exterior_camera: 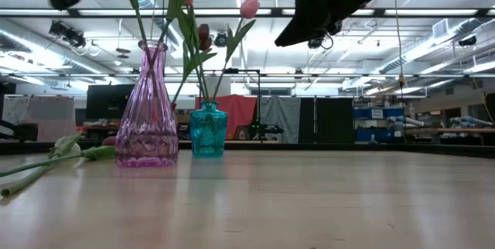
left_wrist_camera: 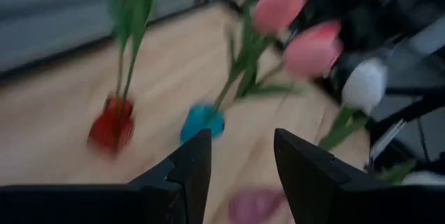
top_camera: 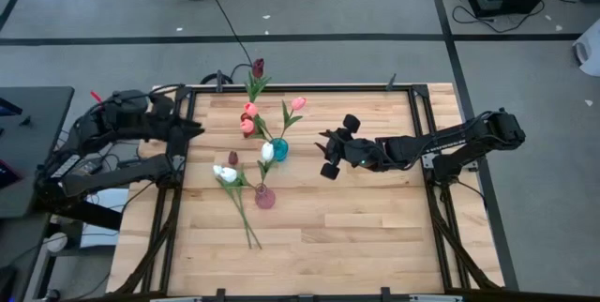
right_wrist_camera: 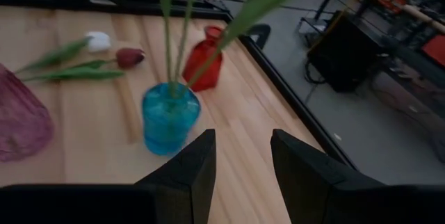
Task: Sort flowers into vase by color
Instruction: Put the red tulip into the red vase
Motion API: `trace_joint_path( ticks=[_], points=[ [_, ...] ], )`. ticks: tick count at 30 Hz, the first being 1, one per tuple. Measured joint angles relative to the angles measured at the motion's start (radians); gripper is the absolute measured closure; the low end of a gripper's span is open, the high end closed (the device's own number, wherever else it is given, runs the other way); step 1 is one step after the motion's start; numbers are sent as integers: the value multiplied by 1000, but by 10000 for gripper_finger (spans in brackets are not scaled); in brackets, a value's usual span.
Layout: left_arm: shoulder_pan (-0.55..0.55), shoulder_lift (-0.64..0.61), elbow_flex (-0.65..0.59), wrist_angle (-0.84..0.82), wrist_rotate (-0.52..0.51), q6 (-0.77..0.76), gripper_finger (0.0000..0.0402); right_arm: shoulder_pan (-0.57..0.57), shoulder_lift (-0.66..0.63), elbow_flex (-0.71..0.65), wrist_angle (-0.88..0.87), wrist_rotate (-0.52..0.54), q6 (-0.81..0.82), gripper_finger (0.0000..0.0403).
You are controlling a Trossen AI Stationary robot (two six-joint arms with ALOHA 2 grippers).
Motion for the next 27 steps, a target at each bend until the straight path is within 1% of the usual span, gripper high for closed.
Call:
trace_joint_path(
  ticks=[2, 4, 7, 11, 13, 16, 19, 22, 24, 27],
  points=[
    [0, 9, 18, -119, -3, -43, 239, 0, 0, 0, -23, 28, 13, 253],
    [0, 11, 11, -212, 7, -89, 239, -1, 1, 0, -45, 55, 29, 253],
    [-6, 11, -14, -294, 22, -136, 239, -6, 1, 0, -49, 85, 30, 253],
    [-33, 15, -41, -264, 39, -147, 239, -18, 1, 0, -48, 95, 2, 253],
    [-56, 31, -42, -216, 48, -129, 239, -26, 1, 0, -47, 95, -22, 253],
    [-105, 80, -42, -133, 36, -110, 239, -42, -2, 0, -35, 94, -70, 253],
    [-181, 162, -42, -123, -11, -109, 239, -58, -21, 0, -35, 87, -81, 253],
    [-280, 244, -43, -121, -62, -114, 239, -65, -34, 0, -43, 60, -79, 253],
    [-364, 272, -45, -118, -129, -156, 239, -64, -34, 0, -45, 41, -79, 253],
    [-501, 301, -44, -104, -258, -266, 239, -63, -33, 0, -61, 37, -77, 253]
  ],
)
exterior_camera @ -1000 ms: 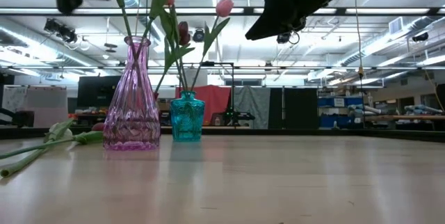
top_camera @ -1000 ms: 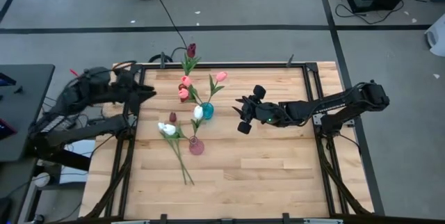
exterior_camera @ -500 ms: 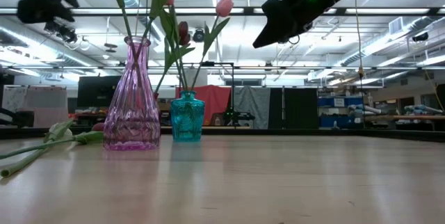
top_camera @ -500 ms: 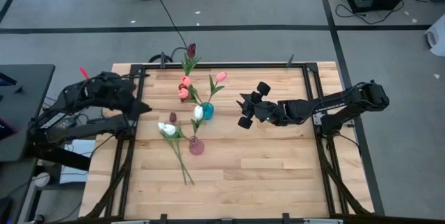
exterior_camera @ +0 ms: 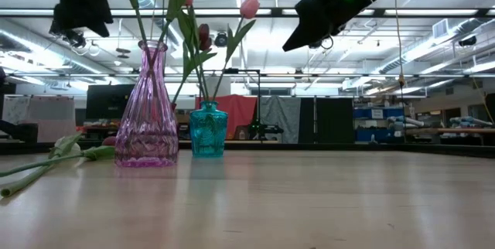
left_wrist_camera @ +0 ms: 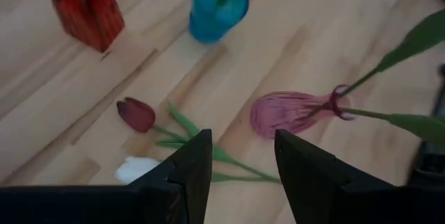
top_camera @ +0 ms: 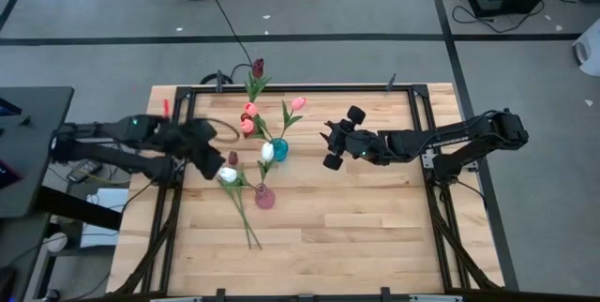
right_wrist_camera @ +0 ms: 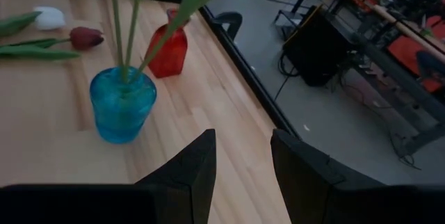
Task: Sort flowers into vase by color
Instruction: Put the red tulip into the red vase
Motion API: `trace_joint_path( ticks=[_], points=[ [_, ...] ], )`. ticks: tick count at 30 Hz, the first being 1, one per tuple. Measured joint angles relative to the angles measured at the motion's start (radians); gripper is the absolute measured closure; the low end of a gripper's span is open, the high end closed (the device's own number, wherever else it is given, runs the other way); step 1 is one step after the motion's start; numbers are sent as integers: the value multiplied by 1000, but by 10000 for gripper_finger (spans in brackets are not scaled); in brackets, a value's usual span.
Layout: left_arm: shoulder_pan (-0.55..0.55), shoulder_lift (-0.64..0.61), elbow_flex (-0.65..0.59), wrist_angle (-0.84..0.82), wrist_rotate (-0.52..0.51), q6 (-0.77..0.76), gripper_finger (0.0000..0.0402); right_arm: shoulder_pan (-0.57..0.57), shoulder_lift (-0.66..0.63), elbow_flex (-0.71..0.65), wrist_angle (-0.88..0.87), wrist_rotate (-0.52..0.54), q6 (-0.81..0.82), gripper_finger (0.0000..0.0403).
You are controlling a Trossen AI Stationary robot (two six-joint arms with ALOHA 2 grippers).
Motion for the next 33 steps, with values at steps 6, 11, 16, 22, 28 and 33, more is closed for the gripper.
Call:
trace_joint_path(
  ticks=[6, 11, 16, 22, 28, 33],
  points=[
    [-254, 57, 1, -62, -187, -303, 239, 0, 1, 0, -30, -3, 31, 253],
    [-402, 91, 1, -164, -290, -572, 239, 1, 1, 0, -30, -41, 40, 253],
    [-524, 104, -39, -146, -340, -744, 239, 2, 1, -68, 56, -95, 51, 253],
    [-647, 77, -34, -135, -365, -850, 239, 2, -6, -175, 186, -107, 21, 253],
    [-730, 99, -18, -31, -482, -880, 239, 8, -51, -207, 195, -107, 53, 253],
    [-797, 212, -68, 78, -477, -946, 239, 22, -105, -234, 194, -109, 54, 253]
  ],
)
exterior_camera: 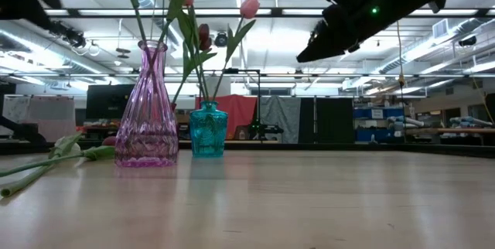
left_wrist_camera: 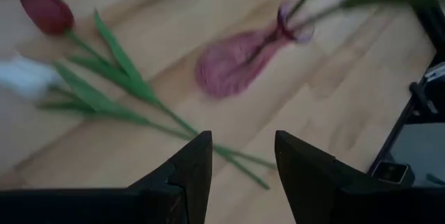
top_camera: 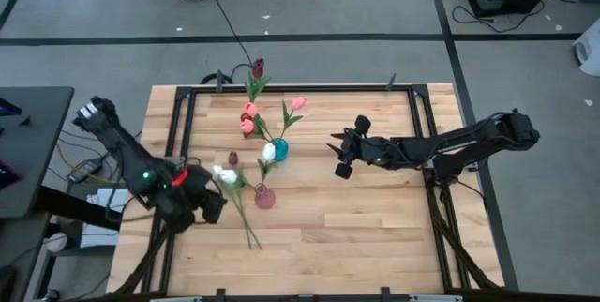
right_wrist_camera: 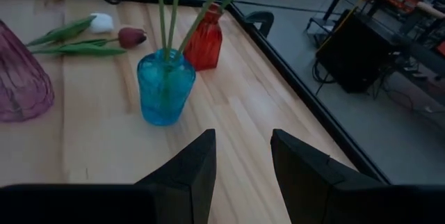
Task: Sort flowers into vase by color
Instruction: Put the red tulip into the red vase
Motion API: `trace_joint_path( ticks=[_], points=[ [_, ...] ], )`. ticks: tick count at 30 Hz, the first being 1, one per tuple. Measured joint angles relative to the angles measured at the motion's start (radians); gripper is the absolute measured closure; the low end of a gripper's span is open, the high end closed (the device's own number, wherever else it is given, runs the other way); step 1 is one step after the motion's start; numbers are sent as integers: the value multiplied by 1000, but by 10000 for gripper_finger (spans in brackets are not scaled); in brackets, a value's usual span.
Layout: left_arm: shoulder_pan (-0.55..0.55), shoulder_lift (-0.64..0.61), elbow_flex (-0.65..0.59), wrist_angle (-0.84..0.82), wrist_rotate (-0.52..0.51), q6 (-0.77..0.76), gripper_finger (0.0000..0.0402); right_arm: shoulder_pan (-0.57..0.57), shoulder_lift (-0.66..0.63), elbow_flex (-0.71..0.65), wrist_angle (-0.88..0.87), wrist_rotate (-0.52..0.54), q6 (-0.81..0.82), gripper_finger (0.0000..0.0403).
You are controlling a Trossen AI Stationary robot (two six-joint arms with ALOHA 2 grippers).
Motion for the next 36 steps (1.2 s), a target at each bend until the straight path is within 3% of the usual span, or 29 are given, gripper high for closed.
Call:
trace_joint_path(
  ticks=[5, 11, 15, 27, 36],
  points=[
    [-63, 104, -14, 1, -16, -177, 239, 12, -29, -12, 1, -1, -10, 253],
    [-55, 257, -13, 5, -32, -367, 239, 12, -29, -13, 48, -91, -56, 253],
    [-29, 355, -13, 45, 44, -446, 239, 12, -28, -13, 82, -111, -94, 253],
    [73, 535, -13, 195, 111, -468, 239, -35, -24, -13, 158, -266, -184, 253],
    [158, 644, -13, 422, 151, -310, 239, -58, -24, -13, 155, -341, -200, 253]
  ],
)
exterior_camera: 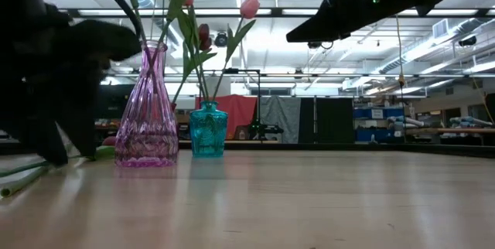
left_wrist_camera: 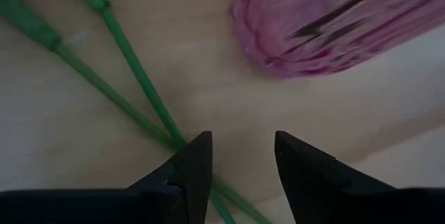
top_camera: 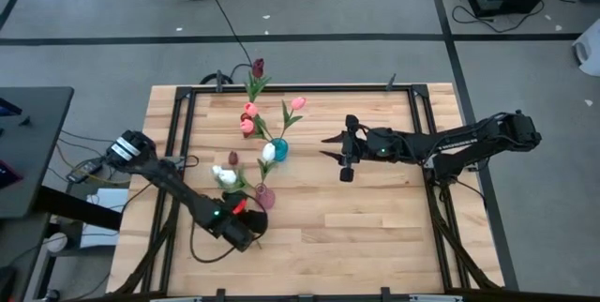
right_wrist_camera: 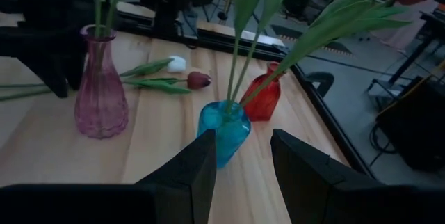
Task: Sort flowers into vase by color
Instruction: Put the red tulip into the red vase
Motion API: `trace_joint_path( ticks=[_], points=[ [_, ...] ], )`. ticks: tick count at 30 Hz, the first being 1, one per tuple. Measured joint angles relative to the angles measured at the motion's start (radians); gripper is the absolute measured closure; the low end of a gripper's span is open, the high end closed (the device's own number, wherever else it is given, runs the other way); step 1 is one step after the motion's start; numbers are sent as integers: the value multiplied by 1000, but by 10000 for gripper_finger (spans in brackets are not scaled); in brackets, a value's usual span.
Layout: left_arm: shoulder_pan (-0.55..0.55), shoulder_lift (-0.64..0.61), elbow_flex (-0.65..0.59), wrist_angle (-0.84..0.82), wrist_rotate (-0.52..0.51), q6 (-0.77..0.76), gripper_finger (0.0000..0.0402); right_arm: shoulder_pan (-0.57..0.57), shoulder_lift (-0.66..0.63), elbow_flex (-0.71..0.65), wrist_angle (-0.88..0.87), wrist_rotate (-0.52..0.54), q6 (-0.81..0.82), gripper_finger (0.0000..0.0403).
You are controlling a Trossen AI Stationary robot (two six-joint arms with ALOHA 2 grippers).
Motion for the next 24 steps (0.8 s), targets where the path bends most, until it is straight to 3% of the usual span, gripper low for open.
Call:
trace_joint_path(
  ticks=[3, 8, 16, 24],
  points=[
    [16, 23, 2, 10, 61, 27, 239, 0, 0, 0, -18, -24, -6, 253],
    [15, 17, 20, -11, 64, 29, 239, 0, 0, 0, -50, -31, -5, 253],
    [8, 8, 140, -221, 79, 21, 239, 2, 0, 0, -66, -70, 2, 253],
    [1, 18, 94, -262, 120, -11, 239, 3, 0, 0, -63, -78, 2, 253]
  ],
)
